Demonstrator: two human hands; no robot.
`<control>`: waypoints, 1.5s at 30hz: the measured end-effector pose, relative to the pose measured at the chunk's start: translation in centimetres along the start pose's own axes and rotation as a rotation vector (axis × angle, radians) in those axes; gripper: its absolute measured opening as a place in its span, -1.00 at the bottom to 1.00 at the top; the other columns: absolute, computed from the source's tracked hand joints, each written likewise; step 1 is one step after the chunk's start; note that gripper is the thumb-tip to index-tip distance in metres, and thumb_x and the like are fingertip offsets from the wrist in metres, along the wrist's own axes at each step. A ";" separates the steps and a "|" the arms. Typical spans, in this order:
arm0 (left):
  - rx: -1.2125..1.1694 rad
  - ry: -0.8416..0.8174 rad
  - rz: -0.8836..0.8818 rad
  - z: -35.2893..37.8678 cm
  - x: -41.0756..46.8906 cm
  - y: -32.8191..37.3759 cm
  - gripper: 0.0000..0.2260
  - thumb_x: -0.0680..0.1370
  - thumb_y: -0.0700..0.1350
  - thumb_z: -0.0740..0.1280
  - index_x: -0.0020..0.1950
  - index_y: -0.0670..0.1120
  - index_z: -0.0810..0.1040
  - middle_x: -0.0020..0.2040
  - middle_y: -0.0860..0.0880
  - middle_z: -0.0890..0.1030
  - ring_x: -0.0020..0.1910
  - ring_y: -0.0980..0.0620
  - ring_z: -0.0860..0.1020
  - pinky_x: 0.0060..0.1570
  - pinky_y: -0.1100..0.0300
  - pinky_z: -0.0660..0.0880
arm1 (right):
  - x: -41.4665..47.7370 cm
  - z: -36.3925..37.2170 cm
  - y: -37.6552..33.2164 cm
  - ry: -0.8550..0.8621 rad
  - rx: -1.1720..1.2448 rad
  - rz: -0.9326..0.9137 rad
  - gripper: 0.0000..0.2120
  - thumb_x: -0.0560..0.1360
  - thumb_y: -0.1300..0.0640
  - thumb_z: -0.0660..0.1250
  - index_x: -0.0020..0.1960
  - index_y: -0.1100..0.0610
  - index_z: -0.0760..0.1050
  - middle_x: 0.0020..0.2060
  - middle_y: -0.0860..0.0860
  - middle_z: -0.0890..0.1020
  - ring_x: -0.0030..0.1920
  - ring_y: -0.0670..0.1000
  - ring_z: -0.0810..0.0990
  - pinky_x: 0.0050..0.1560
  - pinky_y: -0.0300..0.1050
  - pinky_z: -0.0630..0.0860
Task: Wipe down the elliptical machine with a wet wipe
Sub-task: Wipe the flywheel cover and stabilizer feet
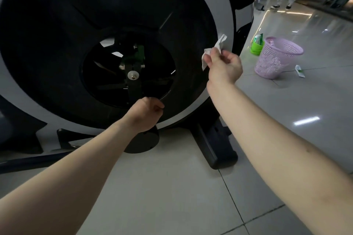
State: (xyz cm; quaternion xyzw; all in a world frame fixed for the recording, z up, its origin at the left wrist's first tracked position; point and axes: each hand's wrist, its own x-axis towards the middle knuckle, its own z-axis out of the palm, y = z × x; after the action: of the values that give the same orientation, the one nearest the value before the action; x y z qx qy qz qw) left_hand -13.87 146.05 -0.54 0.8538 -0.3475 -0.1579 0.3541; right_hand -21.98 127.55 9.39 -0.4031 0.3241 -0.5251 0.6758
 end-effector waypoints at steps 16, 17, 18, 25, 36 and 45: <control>0.116 -0.075 -0.104 -0.8 -1.5 -3.3 -0.76 0.59 -0.15 0.31 0.21 0.01 0.66 0.02 0.00 0.67 -0.08 0.01 0.64 0.07 0.06 0.63 | -1.8 -3.0 9.2 0.022 0.019 0.319 -0.86 0.52 0.29 0.49 0.03 0.28 0.57 -0.13 0.15 0.72 -0.19 0.09 0.76 -0.08 -0.12 0.67; 0.119 -0.081 -0.112 -0.9 -1.7 -3.3 -0.76 0.59 -0.15 0.31 0.22 0.01 0.65 0.04 -0.01 0.68 -0.06 0.01 0.64 0.08 0.05 0.63 | -1.9 -3.2 9.6 0.035 0.022 0.356 -0.87 0.51 0.30 0.49 0.02 0.28 0.58 -0.13 0.16 0.72 -0.20 0.08 0.76 -0.11 -0.15 0.66; 0.125 -0.082 -0.116 -1.1 -1.8 -3.3 -0.76 0.59 -0.16 0.31 0.22 0.01 0.65 0.04 -0.01 0.67 -0.06 0.01 0.64 0.10 0.06 0.62 | -2.1 -3.4 10.1 0.038 0.025 0.401 -0.87 0.51 0.31 0.49 0.03 0.29 0.58 -0.12 0.17 0.72 -0.21 0.07 0.76 -0.13 -0.18 0.66; 0.152 -0.047 -0.074 -2.7 -2.7 -3.1 -0.77 0.60 -0.19 0.33 0.23 -0.05 0.64 -0.19 0.17 0.56 -0.26 0.20 0.53 -0.05 0.24 0.51 | -2.5 -2.9 8.7 0.059 -0.057 0.488 -0.87 0.53 0.29 0.47 0.05 0.31 0.62 -0.12 0.19 0.73 -0.30 0.00 0.75 -0.28 -0.26 0.62; 0.087 -0.056 -0.063 -3.4 -2.2 -2.2 -0.80 0.60 -0.16 0.34 0.18 0.02 0.65 -0.10 0.06 0.66 -0.20 0.12 0.63 -0.12 0.23 0.57 | -2.6 1.4 -0.7 -0.179 -0.178 -0.080 -0.93 0.57 0.24 0.44 0.00 0.21 0.55 -0.22 0.13 0.70 -0.30 -0.03 0.69 -0.21 -0.22 0.63; 0.262 -0.168 -0.110 -4.2 -5.1 -5.2 -0.77 0.63 -0.15 0.28 0.25 -0.03 0.63 -0.23 0.18 0.49 -0.20 0.15 0.50 -0.21 0.42 0.37 | -4.2 -2.0 8.2 0.030 -0.217 0.206 -0.91 0.64 0.21 0.34 -0.03 0.12 0.47 -0.22 0.09 0.67 -0.41 -0.12 0.64 -0.37 -0.37 0.51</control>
State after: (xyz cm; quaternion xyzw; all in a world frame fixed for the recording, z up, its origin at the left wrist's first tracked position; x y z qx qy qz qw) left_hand -12.78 154.37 -1.23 0.8942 -0.3463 -0.2011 0.2002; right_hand -21.03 132.22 1.25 -0.4304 0.4285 -0.4212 0.6736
